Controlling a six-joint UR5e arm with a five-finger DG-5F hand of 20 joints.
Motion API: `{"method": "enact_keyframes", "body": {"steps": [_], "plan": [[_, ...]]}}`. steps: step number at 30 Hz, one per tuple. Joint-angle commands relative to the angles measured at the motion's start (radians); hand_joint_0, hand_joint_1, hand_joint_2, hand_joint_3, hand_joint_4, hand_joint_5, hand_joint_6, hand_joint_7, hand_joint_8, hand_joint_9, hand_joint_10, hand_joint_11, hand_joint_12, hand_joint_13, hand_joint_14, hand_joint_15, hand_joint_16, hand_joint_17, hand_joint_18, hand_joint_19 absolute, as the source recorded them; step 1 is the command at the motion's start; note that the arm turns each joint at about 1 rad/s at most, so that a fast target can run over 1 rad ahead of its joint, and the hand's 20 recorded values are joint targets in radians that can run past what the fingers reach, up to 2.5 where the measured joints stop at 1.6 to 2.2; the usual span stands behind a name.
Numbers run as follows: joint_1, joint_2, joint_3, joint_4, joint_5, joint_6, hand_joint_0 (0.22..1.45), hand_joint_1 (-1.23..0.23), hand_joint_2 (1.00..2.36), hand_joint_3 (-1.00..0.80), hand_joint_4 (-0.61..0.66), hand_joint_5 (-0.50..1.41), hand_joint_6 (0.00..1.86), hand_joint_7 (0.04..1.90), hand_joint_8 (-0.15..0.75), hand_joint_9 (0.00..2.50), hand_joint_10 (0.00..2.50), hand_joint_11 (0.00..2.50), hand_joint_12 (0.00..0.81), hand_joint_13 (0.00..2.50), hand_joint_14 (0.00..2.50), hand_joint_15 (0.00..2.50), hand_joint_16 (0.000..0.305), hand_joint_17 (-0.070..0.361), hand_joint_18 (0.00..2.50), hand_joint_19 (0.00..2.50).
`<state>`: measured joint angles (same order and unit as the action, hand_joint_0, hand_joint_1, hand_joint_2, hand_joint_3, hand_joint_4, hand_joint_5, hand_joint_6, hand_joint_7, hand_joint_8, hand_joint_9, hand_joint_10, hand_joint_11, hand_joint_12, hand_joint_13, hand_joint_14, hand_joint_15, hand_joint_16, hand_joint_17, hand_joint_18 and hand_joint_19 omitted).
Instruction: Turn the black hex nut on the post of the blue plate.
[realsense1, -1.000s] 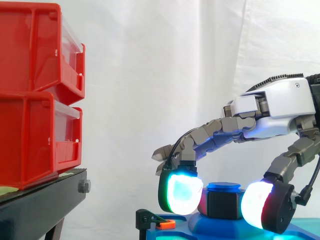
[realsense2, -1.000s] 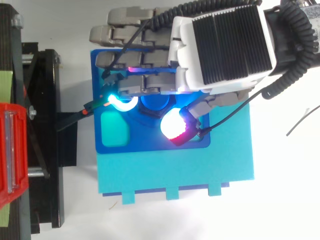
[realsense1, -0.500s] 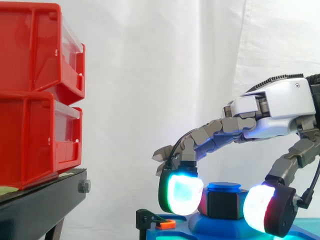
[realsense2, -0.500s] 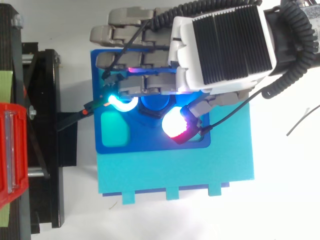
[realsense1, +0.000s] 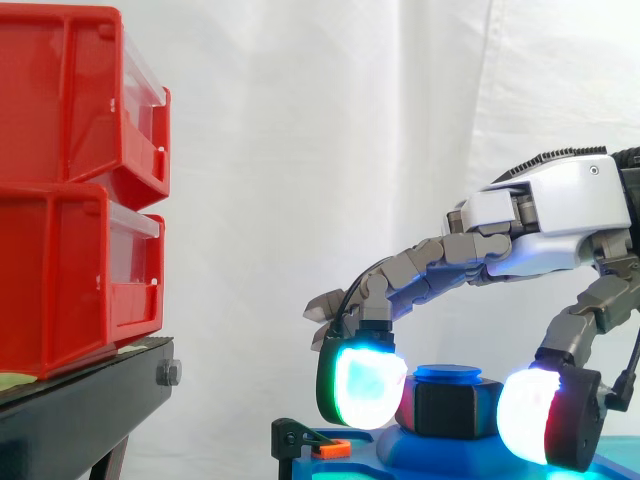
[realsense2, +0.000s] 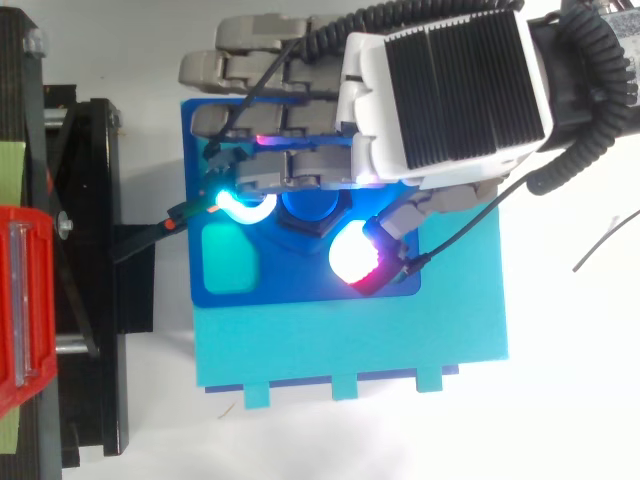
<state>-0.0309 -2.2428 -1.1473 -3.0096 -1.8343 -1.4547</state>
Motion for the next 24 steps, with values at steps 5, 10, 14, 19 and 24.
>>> {"method": "enact_keyframes", "body": {"steps": [5,10,14,19,24], "plan": [[0.017,0.002,0.052,-0.028,0.017,0.033,0.42,-0.66,1.0,-0.5,0.25,-0.21,0.5,1.09,0.276,0.27,0.0,0.04,0.409,0.12,0.0,0.0,0.063,0.141,0.07,0.11],[0.035,0.002,0.13,-0.163,0.053,0.036,0.4,-0.64,1.0,-0.5,0.23,-0.23,0.5,0.98,0.277,0.24,0.0,0.02,0.418,0.1,0.0,0.0,0.065,0.147,0.05,0.11],[0.051,0.006,0.175,-0.236,0.099,0.034,0.39,-0.61,1.0,-0.5,0.22,-0.23,0.5,0.92,0.279,0.22,0.0,0.0,0.423,0.09,0.0,0.0,0.066,0.149,0.04,0.1],[0.055,0.045,0.172,-0.292,0.145,0.06,0.39,-0.57,1.0,-0.5,0.22,-0.23,0.5,0.89,0.281,0.2,0.0,0.0,0.424,0.07,0.0,0.0,0.067,0.151,0.03,0.11],[0.058,0.124,0.081,-0.322,0.162,0.162,0.4,-0.55,1.0,-0.5,0.2,-0.23,0.5,0.85,0.278,0.2,0.0,0.0,0.418,0.05,0.0,0.0,0.066,0.149,0.0,0.1]]}}
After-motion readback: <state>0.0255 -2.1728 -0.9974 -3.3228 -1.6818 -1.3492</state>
